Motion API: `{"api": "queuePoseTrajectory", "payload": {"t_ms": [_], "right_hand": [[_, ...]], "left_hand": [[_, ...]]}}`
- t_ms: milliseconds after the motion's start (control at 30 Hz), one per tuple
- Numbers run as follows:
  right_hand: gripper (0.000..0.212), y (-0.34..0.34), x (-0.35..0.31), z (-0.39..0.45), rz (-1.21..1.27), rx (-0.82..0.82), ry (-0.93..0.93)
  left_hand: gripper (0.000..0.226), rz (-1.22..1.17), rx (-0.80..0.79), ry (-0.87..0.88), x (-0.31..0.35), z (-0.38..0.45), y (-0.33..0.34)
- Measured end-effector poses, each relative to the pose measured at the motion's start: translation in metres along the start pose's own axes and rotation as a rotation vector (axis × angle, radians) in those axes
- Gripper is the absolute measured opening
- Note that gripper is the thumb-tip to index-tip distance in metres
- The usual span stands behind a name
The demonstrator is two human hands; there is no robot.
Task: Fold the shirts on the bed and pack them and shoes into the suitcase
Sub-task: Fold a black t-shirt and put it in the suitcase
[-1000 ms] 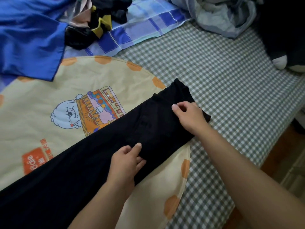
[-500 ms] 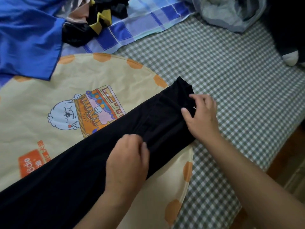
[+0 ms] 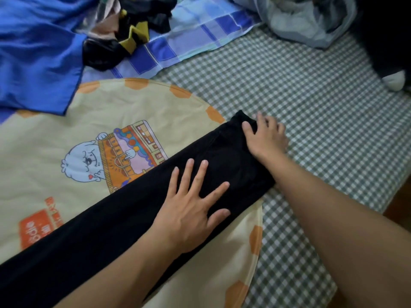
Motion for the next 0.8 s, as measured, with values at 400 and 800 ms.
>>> {"api": "queuePoseTrajectory", "payload": {"t_ms": [400,800], "right_hand": [[0.030,-0.048,-0.027,0.032,0.603,-0.439,-0.280],[0.035,-0.048,-0.016,0.060,0.593,-0.170,-0.140]], "left_hand": [[0.063,0.038,0.047,-0.053,-0.016,-0.028,0.043],[0.064,0.044,0.061,-0.052,-0.017,-0.026,0.045]]}}
Point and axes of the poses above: each hand's wrist, its own z-axis towards the middle knuckle, its own y-axis out of the palm, x = y × z, the point moved 4 cm from there along z, towards the middle knuckle, and after that the axes turned 15 degrees about -x, right-handed, at the moved point
